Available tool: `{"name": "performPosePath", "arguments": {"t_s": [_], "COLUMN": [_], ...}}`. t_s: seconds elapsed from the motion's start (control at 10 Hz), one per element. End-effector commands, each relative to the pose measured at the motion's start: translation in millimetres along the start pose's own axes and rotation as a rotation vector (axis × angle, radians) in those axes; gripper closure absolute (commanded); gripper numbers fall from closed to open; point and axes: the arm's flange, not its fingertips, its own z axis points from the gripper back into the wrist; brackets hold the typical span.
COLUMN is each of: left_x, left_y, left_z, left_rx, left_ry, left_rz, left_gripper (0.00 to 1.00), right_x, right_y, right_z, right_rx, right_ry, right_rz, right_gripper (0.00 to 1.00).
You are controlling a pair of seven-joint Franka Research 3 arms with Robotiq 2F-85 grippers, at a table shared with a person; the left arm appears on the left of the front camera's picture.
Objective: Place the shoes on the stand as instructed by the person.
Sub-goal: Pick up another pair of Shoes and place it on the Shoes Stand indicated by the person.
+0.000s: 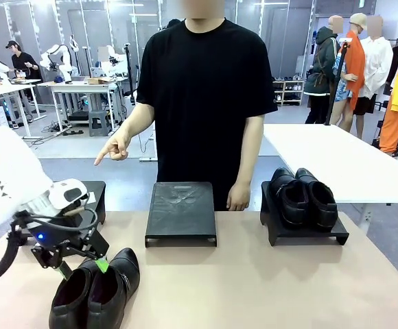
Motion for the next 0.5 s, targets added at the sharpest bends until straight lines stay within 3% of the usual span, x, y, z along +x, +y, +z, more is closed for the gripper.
{"name": "performPosePath", "arguments": {"t_s": [0.0,0.4], "left_x": [-54,-63], "left_y": [13,16], "left_z": [-39,-60], "left_rx": [0.067,0.150], "left_ry": [-0.028,-0.011], "left_rz": [0.023,0.034], "left_gripper": [0.00,0.00], "right_x": [0,0], "right_y": [4,4], "right_z": [0,0], "right_rx": [0.008,0.008], "right_ry": [-0.012,-0.012], "right_rz": [0.001,0.001], "right_gripper": [0.00,0.00]}}
